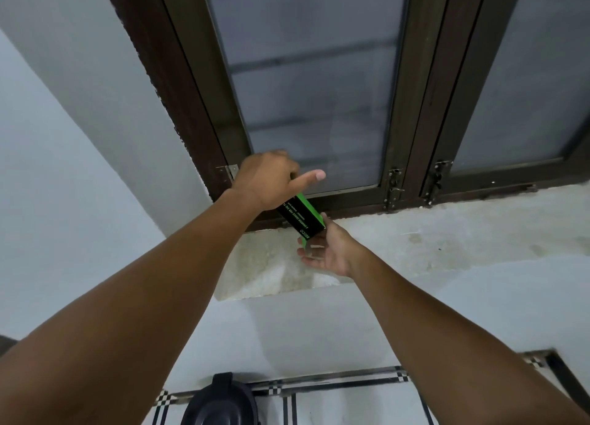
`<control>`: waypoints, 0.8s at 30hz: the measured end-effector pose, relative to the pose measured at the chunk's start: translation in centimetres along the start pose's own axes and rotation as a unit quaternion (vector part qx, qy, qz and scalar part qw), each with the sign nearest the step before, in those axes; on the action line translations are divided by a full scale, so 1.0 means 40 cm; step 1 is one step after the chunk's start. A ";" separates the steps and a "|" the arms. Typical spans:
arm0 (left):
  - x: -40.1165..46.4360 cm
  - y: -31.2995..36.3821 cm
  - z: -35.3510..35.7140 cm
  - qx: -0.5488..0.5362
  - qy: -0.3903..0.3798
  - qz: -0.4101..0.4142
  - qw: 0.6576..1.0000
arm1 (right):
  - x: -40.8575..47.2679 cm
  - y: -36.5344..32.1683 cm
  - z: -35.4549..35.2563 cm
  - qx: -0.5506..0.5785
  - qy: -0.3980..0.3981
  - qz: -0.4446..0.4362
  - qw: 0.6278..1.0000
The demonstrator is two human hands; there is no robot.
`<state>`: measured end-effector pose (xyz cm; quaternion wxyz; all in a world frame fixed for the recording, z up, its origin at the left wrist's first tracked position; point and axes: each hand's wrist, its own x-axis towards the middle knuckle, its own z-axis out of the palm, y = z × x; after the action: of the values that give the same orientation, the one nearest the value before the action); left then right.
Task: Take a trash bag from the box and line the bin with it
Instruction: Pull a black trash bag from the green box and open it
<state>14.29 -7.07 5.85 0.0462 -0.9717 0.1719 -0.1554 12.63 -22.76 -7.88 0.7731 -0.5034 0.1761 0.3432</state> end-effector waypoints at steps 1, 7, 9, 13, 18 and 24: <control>0.003 0.001 -0.004 0.006 0.002 0.001 1.000 | -0.003 0.003 0.000 -0.005 -0.002 0.003 1.000; -0.014 0.014 -0.005 0.002 0.044 -0.048 0.998 | -0.018 -0.007 0.003 -0.010 -0.033 -0.002 0.999; -0.023 0.013 0.001 -0.003 0.051 -0.068 0.996 | -0.019 -0.013 0.005 0.000 -0.036 -0.014 0.999; -0.048 -0.003 0.023 -0.025 0.063 -0.092 0.994 | -0.018 -0.022 0.006 0.014 0.013 -0.042 0.999; -0.107 -0.036 0.084 -0.052 0.002 -0.149 0.987 | -0.009 -0.036 -0.026 -0.024 0.182 -0.115 0.976; -0.168 -0.024 0.161 -0.027 -0.146 -0.099 0.984 | -0.005 -0.046 -0.050 -0.052 0.326 -0.287 0.899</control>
<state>10.63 -3.60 -2.05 0.0290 -0.9970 0.0707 -0.0113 13.94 -25.09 -7.40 0.7104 -0.6552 0.2477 -0.0682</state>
